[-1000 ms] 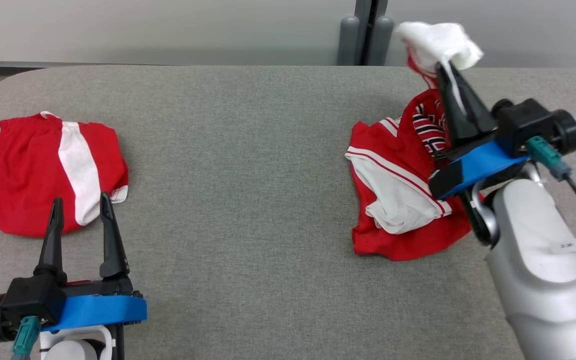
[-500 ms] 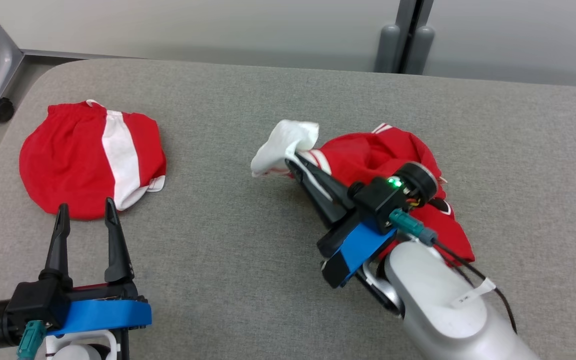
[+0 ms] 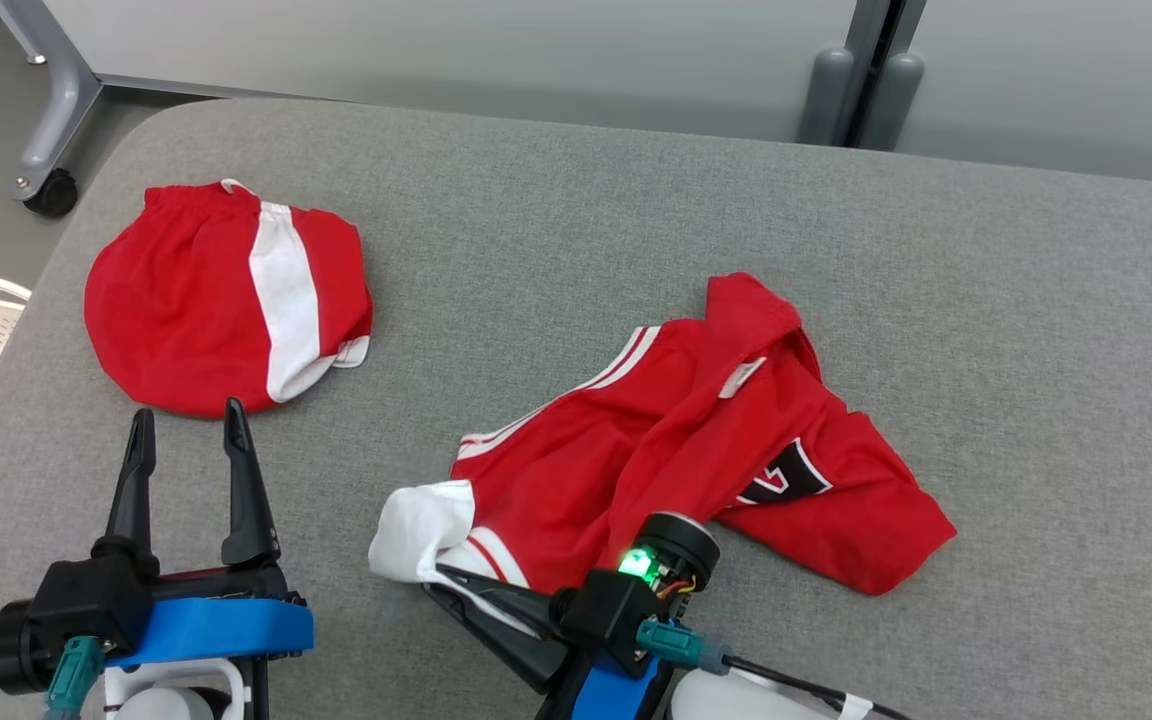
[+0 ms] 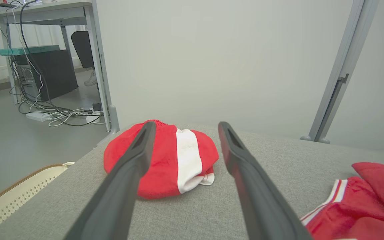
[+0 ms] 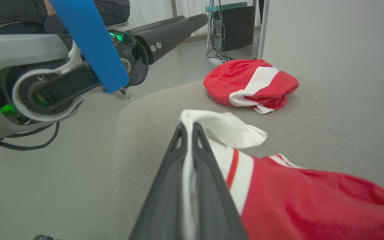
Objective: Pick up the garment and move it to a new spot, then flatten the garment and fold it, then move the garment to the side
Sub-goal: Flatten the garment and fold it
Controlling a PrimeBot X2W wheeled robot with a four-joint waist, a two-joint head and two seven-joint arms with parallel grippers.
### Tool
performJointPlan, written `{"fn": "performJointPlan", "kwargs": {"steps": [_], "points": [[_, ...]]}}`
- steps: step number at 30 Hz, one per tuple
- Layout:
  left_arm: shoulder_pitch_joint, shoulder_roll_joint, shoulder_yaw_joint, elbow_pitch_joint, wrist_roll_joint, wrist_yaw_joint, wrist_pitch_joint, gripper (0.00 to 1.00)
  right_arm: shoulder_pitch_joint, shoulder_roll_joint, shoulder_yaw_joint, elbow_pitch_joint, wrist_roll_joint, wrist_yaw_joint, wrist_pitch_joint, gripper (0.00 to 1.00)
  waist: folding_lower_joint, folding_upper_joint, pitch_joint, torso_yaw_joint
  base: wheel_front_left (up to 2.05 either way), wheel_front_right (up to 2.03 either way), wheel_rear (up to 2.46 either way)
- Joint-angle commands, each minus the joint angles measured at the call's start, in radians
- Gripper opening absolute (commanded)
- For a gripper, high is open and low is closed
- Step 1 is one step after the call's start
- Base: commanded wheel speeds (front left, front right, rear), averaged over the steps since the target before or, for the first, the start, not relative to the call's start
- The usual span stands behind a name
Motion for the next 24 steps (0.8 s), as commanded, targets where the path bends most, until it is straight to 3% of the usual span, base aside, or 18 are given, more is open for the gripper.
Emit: {"fn": "performJointPlan", "kwargs": {"steps": [1, 2, 10, 24], "points": [[-0.006, 0.0, 0.0, 0.001, -0.005, 0.005, -0.003, 1.0, 0.011, 0.0, 0.01, -0.002, 0.009, 0.0, -0.004, 0.84, 0.0, 0.0, -0.001, -0.002, 0.0, 0.0, 0.0], [-0.004, 0.0, 0.002, 0.002, -0.005, 0.006, -0.003, 1.0, 0.014, 0.0, 0.018, 0.0, 0.013, 0.0, -0.004, 1.0, 0.0, 0.0, -0.003, -0.005, 0.0, 0.0, 0.0], [0.015, 0.0, 0.015, -0.001, 0.002, 0.01, -0.003, 1.0, 0.03, 0.0, -0.076, -0.046, -0.039, 0.0, -0.004, 1.0, 0.0, 0.0, -0.023, -0.043, 0.0, 0.0, 0.0], [0.021, 0.0, 0.03, -0.009, 0.01, -0.002, -0.003, 1.0, -0.009, -0.04, -0.508, -0.003, -0.214, 0.0, -0.004, 1.0, 0.0, 0.0, -0.03, -0.069, 0.0, 0.0, 0.0]]}}
